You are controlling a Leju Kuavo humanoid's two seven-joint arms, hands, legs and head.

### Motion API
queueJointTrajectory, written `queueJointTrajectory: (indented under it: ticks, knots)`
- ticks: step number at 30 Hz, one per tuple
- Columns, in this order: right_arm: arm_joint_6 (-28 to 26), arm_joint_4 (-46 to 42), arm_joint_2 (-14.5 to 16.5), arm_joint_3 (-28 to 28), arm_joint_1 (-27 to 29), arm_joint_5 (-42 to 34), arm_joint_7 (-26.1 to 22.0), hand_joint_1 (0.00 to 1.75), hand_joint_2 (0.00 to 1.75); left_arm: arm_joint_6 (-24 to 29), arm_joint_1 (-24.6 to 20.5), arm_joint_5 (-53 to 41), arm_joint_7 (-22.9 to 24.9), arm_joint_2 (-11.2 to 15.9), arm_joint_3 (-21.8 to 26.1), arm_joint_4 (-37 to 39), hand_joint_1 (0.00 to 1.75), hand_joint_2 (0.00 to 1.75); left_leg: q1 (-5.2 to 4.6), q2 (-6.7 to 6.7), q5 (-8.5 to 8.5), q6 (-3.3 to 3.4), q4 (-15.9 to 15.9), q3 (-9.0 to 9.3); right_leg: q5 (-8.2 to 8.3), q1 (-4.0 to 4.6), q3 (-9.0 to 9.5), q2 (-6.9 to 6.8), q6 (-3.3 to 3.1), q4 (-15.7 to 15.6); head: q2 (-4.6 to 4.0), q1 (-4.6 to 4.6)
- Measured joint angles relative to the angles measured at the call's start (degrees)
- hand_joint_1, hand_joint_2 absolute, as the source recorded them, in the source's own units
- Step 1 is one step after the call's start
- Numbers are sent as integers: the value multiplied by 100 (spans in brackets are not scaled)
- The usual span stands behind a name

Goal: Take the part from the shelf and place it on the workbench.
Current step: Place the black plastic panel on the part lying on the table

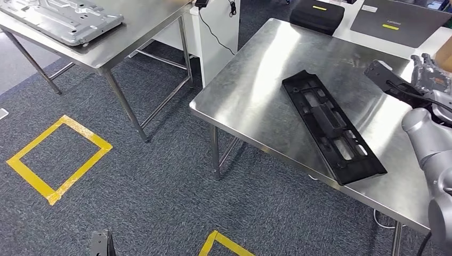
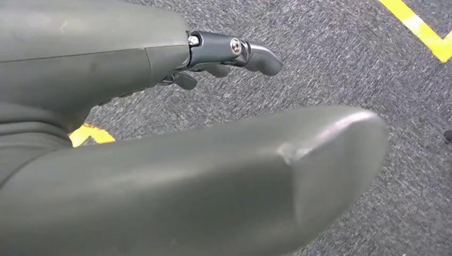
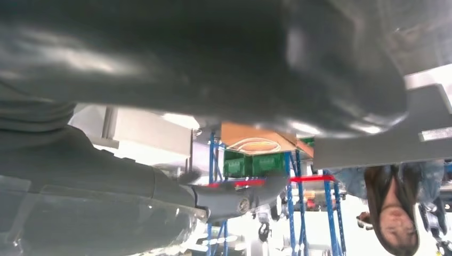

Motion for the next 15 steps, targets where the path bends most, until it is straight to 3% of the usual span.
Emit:
queueJointTrajectory:
  ticks: [2,4,7,9,10,11,13,15]
  knots:
    - [-13,2,5,3,9,-1,0,0,0,-1,4,-1,2,5,0,1,0,0,5,-3,-23,-50,63,-38,-4,-7,-35,33,-141,21,0,-19]
    - [-20,2,24,3,18,-2,0,0,0,-1,9,-2,3,5,0,1,0,0,49,-12,-175,-105,222,-117,22,-30,-60,41,-268,29,-1,-38]
    - [-25,2,45,4,15,0,0,0,0,1,16,-3,3,3,0,1,0,0,75,-31,-823,-188,1169,-462,67,-15,-92,47,-370,28,-1,-43]
    - [-25,3,59,5,24,1,0,0,0,1,18,-4,3,2,0,2,0,0,77,-33,-1058,-200,1725,-627,78,3,-109,52,-388,32,-1,-42]
    - [-25,3,63,5,30,4,0,0,0,1,18,-4,3,2,0,3,0,0,77,-33,-1005,-185,1702,-565,82,10,-112,57,-391,34,-1,-43]
    - [-26,3,66,5,34,8,0,0,0,1,18,-5,3,2,0,3,0,0,76,-36,-869,-159,1478,-408,82,16,-108,63,-389,35,-1,-43]
    - [-31,3,70,5,34,15,0,0,0,1,17,-5,3,8,0,3,0,0,63,-66,-571,-80,706,57,86,34,-103,74,-382,35,-1,-41]
    - [-45,4,76,6,36,17,0,0,0,0,20,-4,2,14,0,3,0,0,28,-98,-465,-26,248,315,102,50,-104,78,-354,23,-1,-41]
